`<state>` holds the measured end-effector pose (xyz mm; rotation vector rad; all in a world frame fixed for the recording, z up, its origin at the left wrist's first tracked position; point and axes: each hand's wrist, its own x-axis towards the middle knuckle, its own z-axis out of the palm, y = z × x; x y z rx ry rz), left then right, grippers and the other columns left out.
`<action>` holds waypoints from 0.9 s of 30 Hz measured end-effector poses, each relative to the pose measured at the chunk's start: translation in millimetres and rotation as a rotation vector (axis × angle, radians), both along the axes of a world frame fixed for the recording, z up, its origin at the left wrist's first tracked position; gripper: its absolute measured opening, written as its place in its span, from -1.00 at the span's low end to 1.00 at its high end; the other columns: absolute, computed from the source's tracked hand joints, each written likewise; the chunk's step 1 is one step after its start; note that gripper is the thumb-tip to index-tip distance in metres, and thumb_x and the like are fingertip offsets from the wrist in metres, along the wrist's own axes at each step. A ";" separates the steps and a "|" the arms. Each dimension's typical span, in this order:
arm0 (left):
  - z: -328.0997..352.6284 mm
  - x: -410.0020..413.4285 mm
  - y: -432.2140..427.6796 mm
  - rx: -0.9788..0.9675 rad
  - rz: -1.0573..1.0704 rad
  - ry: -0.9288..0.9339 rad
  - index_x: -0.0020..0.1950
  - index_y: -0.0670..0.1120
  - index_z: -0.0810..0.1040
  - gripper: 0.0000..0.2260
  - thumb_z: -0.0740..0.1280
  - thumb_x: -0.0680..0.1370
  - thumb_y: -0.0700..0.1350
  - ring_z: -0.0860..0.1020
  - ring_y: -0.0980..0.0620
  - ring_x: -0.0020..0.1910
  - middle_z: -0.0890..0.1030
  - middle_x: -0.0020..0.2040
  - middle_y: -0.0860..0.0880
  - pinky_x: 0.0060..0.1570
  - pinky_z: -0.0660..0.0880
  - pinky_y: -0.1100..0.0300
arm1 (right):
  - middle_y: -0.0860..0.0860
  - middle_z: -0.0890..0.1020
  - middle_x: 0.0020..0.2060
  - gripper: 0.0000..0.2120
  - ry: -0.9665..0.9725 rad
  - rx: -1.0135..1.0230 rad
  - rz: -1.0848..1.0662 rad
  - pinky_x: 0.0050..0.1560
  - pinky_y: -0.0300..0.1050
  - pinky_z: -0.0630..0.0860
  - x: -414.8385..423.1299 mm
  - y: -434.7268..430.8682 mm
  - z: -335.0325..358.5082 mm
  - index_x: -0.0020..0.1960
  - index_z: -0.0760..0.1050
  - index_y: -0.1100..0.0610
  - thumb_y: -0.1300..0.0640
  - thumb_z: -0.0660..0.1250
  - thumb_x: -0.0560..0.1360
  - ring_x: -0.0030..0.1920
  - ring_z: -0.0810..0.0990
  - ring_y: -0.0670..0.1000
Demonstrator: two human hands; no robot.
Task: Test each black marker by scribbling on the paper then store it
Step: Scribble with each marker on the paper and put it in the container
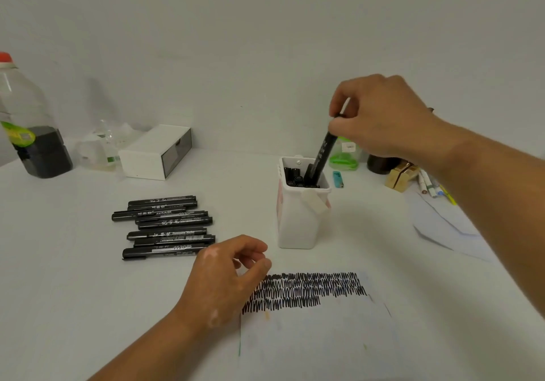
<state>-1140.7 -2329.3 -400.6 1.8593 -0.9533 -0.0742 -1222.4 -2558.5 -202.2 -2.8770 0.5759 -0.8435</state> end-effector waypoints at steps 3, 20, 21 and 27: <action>0.9 -0.8 -0.3 0.000 -0.006 0.001 -0.03 0.10 0.68 -0.87 0.50 0.47 -0.10 0.60 0.27 -0.11 0.68 -0.24 0.19 -0.09 0.46 0.47 | -0.17 0.60 -0.26 -0.95 0.087 0.001 0.000 -0.34 -0.25 0.40 13.8 -2.1 -14.1 -0.12 0.57 -0.08 0.00 0.42 0.42 -0.23 0.59 -0.11; -2.3 0.2 -1.1 0.037 -0.021 0.010 -0.05 0.13 0.69 -0.92 0.48 0.49 -0.04 0.57 0.32 -0.10 0.63 -0.20 0.34 -0.14 0.46 0.48 | -0.11 0.63 -0.20 -0.85 0.477 -0.006 0.041 -0.32 -0.25 0.41 42.6 -8.7 -61.3 -0.03 0.68 -0.09 0.09 0.35 0.54 -0.25 0.50 -0.14; -2.7 0.2 -1.3 0.042 -0.027 0.010 -0.05 0.13 0.69 -0.92 0.48 0.49 -0.04 0.57 0.31 -0.10 0.61 -0.17 0.38 -0.15 0.46 0.48 | -0.08 0.65 -0.18 -0.84 0.483 -0.016 0.045 -0.32 -0.24 0.40 42.8 -8.2 -62.4 0.01 0.69 -0.08 0.09 0.34 0.55 -0.25 0.49 -0.14; -4.9 2.9 -1.4 0.043 -0.039 0.004 -0.04 0.11 0.69 -0.92 0.47 0.50 -0.05 0.58 0.30 -0.13 0.61 -0.17 0.37 -0.18 0.46 0.48 | -0.09 0.68 -0.11 -0.84 0.354 0.043 0.043 -0.13 -0.16 0.56 31.4 -2.4 -48.7 0.02 0.70 -0.09 0.06 0.35 0.56 -0.19 0.56 -0.15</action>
